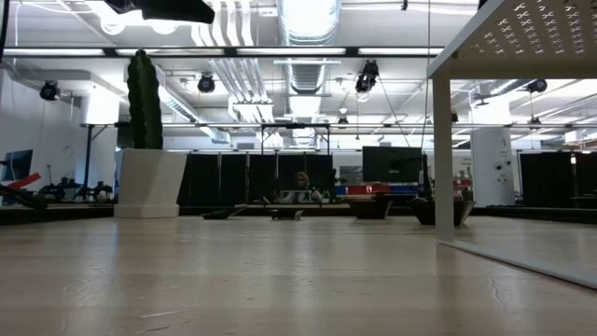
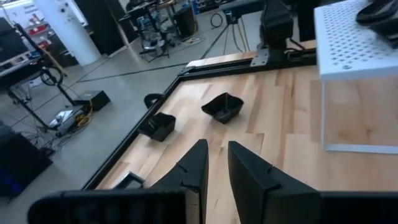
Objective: Pick & Place Mini shaped plates
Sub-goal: Stack the square plate on top of the other square plates on the shelf
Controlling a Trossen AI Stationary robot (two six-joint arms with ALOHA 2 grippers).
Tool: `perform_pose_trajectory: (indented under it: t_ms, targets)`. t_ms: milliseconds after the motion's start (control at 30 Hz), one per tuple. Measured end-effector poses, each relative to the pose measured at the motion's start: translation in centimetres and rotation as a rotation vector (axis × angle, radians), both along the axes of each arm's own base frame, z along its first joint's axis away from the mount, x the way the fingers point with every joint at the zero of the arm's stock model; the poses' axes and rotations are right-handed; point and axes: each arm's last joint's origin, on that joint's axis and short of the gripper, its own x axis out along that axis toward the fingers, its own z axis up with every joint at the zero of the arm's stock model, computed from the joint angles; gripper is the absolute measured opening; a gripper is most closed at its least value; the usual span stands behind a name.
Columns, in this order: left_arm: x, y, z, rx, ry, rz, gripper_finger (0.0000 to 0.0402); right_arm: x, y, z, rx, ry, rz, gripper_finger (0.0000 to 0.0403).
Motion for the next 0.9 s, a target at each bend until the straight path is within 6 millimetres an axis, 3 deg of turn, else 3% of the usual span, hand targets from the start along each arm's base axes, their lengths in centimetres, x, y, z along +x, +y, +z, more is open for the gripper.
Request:
perform_pose_trajectory:
  t_ms: [200,433,633,900]
  targets:
    - [0.1,0.3,-0.2,0.003,0.006,0.013,0.0058,2.1,-3.5,-1.4,0.072,0.028,0.050,0.0043]
    - [0.0,0.4,-0.6,0.001,0.011,0.017,0.0058,3.2,-6.5,-5.1,0.188,0.063,0.031,0.0043]
    - [0.1,0.4,-0.6,-0.017,0.002,0.023,0.0058,2.8,-7.5,-8.0,0.249,0.121,-0.028,0.0043]
    - [0.1,0.4,-0.6,-0.033,-0.006,0.025,0.0058,2.2,-7.5,-11.2,0.300,0.155,-0.166,0.0044]
